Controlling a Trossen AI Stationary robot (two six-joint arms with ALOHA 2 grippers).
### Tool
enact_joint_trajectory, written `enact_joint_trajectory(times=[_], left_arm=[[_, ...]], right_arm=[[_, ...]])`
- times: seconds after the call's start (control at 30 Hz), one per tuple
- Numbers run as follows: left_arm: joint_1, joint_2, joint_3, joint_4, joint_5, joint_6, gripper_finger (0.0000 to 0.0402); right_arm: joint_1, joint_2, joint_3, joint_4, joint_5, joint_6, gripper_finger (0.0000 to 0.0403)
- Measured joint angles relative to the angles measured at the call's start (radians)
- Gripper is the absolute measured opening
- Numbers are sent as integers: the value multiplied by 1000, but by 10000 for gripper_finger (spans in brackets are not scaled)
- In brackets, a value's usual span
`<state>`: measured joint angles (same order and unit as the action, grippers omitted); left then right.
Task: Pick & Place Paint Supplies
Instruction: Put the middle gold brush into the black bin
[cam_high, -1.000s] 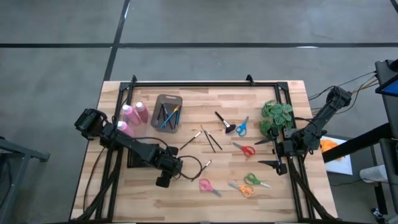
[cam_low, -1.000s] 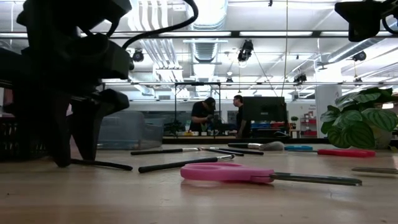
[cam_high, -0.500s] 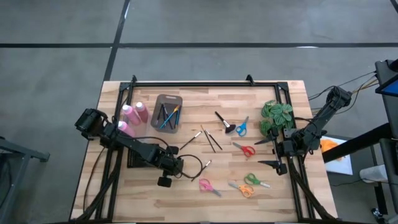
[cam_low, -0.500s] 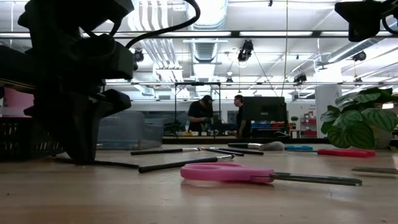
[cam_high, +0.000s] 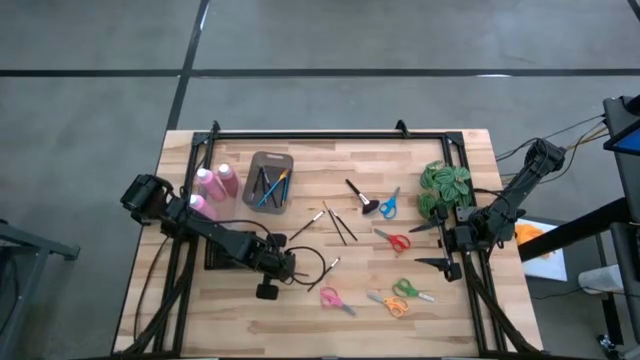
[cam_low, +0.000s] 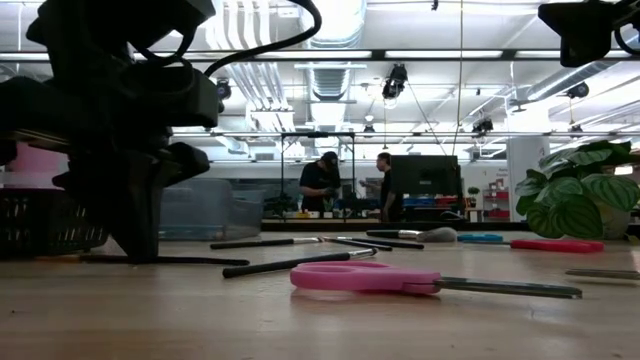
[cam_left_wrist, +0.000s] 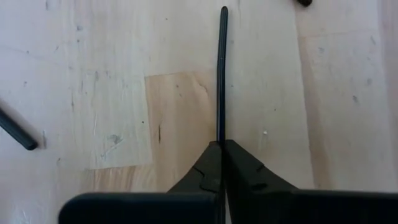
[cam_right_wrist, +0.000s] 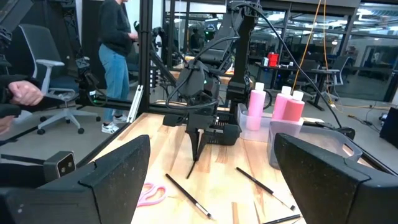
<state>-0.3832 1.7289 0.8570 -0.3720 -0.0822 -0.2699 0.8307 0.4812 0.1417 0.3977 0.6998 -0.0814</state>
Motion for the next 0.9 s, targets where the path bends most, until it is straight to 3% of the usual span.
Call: enact_joint_trajectory(times=[0.23, 0.43, 0.9], left_arm=[[1, 4, -3, 68, -64, -48, 3], [4, 6, -5, 122, -138, -192, 2], [2, 4, -3, 119, -138, -392, 2]], right_arm=[[0, 0, 0, 0, 0, 2, 341], [0, 0, 0, 0, 0, 0, 341], [0, 0, 0, 0, 0, 1, 341]])
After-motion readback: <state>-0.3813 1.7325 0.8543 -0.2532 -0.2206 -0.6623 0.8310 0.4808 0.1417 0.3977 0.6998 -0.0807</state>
